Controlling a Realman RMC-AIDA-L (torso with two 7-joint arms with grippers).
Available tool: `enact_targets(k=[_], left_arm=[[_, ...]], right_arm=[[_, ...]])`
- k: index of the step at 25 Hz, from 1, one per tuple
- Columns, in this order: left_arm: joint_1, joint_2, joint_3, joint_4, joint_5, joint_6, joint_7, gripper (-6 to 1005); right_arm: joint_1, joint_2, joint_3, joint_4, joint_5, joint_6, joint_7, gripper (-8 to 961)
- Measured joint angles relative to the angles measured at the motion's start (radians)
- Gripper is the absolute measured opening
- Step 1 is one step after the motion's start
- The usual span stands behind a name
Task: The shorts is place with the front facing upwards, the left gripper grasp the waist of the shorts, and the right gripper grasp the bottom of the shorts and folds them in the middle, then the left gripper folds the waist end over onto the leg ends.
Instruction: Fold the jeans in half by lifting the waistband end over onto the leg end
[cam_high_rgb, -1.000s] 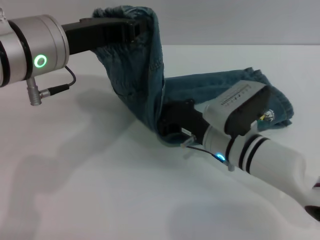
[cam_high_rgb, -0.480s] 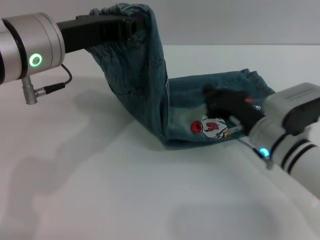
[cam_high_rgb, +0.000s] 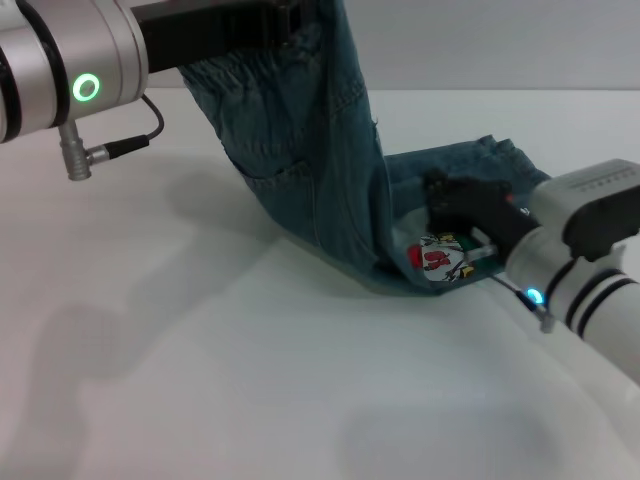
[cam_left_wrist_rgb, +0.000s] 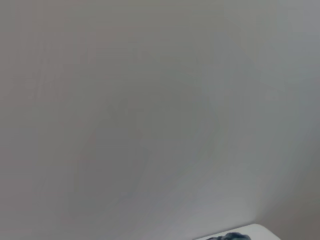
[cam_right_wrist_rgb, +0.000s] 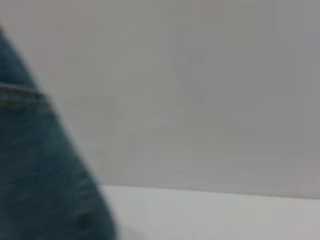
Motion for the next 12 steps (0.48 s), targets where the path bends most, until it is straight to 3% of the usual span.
enact_targets(k=[12], left_arm=[[-0.019,0.000,-0.002,0.024,-0.009,0.008,0.003,84]], right_arm=[[0.112,0.000,-0.228,0.048,-0.004,0.001,0.175,1]])
